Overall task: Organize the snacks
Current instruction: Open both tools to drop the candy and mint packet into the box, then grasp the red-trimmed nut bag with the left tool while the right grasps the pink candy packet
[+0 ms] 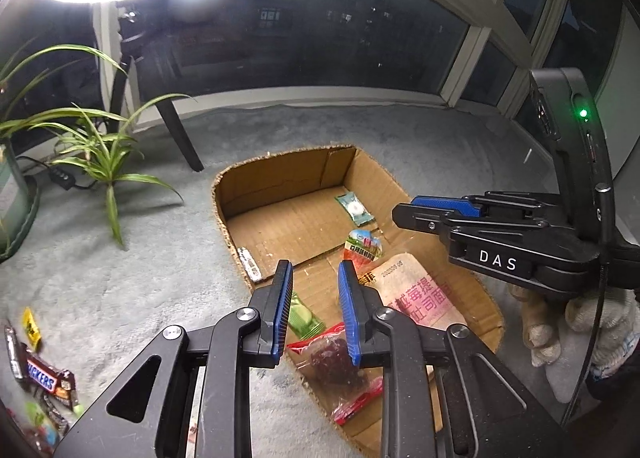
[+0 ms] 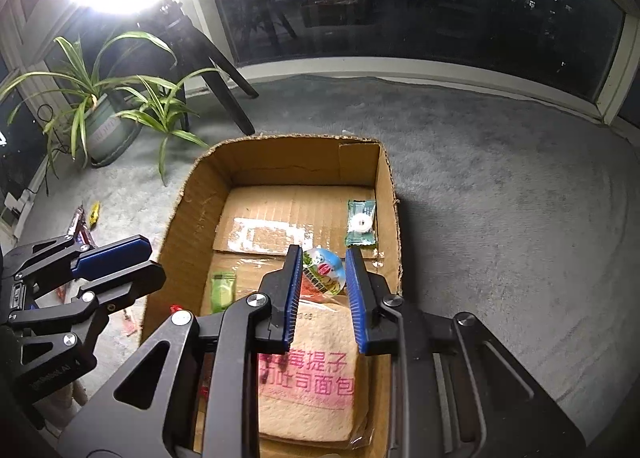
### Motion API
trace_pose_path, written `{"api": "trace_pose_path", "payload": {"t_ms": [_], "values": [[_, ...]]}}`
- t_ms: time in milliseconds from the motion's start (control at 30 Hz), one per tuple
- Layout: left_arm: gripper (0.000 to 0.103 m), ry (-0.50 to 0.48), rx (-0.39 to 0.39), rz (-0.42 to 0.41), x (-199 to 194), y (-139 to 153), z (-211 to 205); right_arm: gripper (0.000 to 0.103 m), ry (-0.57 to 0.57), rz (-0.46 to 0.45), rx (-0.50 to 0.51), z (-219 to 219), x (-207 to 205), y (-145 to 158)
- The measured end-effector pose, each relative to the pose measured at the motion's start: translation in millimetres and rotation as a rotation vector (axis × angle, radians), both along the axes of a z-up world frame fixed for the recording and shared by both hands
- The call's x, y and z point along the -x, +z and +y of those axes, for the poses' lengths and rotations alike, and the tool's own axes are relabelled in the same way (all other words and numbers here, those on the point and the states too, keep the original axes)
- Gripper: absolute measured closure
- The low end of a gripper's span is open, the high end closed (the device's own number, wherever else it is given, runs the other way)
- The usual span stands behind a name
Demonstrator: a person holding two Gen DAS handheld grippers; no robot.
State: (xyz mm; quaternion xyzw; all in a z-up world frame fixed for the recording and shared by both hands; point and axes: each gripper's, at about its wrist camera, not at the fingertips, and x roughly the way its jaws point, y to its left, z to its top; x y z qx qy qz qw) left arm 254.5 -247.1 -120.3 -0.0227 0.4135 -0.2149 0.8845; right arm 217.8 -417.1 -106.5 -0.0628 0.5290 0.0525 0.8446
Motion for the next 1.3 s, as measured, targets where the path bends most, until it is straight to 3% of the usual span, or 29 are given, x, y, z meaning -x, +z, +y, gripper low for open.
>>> {"api": "trace_pose_path", "payload": {"t_ms": [333,567,667,767,867,967,1067,1300], "values": [[0.081,0.027,0.026,-0.044,29.7,22.6,39.9,0.080,0.001,-0.062,-0.049,24.1,28.2,29.6],[0.081,0.097,0.051,-0.059,56.5,31.3,98.8,0.080,0.059,-0.070,-0.089,69.8,57.5,39.4],[0.073,0.140,0.054,-0.058,70.5,31.4,128.1,0.080,0.095,-0.064,-0.106,91.7,69.2,38.3],[0.073,0.184,0.057,-0.048,85.3,27.3,157.0,0.079,0.140,-0.034,-0.131,116.4,79.6,31.0],[0.073,0.236,0.052,-0.038,104.3,22.3,184.6,0.064,0.185,-0.008,-0.127,141.4,87.2,17.2],[0.073,0.292,0.062,-0.014,121.1,14.5,211.5,0.063,0.205,0.025,-0.133,159.7,93.9,3.2],[0.060,0.340,0.051,0.013,134.8,4.3,233.5,0.063,0.224,0.062,-0.129,174.6,95.3,-15.4],[0.059,0.443,0.103,0.139,143.7,-32.7,274.4,0.063,0.248,0.152,-0.080,194.2,91.6,-59.6]]}}
